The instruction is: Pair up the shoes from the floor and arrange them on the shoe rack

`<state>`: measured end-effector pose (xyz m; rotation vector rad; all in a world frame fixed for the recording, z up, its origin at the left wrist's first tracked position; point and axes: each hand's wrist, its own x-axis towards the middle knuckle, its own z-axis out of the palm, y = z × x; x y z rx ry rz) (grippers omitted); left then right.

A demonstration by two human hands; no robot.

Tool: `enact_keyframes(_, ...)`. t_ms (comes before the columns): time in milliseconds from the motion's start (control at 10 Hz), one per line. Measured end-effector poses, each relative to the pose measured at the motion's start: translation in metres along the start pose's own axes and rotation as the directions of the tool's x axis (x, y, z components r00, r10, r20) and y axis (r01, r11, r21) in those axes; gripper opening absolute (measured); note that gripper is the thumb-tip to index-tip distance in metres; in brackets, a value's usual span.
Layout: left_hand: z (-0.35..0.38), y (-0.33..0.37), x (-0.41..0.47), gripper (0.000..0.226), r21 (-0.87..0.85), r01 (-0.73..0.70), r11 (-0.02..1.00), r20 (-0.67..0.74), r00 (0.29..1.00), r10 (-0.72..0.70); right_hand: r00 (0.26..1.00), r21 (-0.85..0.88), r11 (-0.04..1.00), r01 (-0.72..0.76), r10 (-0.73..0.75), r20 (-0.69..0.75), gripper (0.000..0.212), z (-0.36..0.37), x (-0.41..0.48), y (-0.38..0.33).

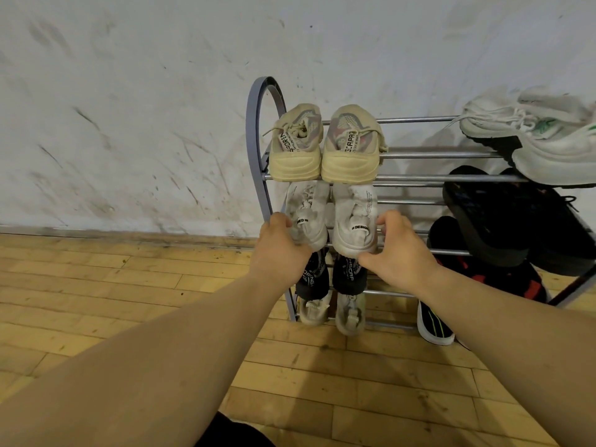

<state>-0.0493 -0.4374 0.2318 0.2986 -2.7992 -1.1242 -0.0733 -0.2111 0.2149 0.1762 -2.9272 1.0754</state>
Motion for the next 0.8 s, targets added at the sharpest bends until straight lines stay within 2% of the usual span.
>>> enact_keyframes(100, 0.0, 0.0, 0.0, 0.034, 0.003, -0.039, 0.999, 0.044, 0.998, 0.039, 0.999, -0.015, 0.999, 0.034, -0.034, -0.027, 0.053, 0.0, -0.001, 0.004)
enact_keyframes(300, -0.004, -0.003, -0.002, 0.06, -0.047, -0.063, 0.997, 0.035, 0.997, 0.065, 0.997, -0.066, 0.996, 0.055, -0.059, -0.048, 0.045, 0.005, 0.001, 0.003)
enact_keyframes(600, -0.005, 0.002, -0.009, 0.061, -0.068, -0.111, 0.992, 0.04, 0.993, 0.114, 0.999, -0.039, 0.999, 0.03, -0.029, 0.015, 0.041, -0.002, 0.0, 0.0)
enact_keyframes(700, -0.008, 0.005, -0.015, 0.064, -0.03, -0.114, 0.993, 0.087, 0.989, 0.116, 0.996, -0.08, 0.996, 0.028, -0.021, 0.085, 0.051, -0.019, -0.012, -0.006)
enact_keyframes(800, -0.013, 0.01, -0.024, 0.073, 0.072, -0.14, 0.988, 0.129, 0.983, 0.13, 0.985, -0.157, 0.987, 0.03, -0.003, 0.17, 0.072, -0.038, -0.028, -0.008)
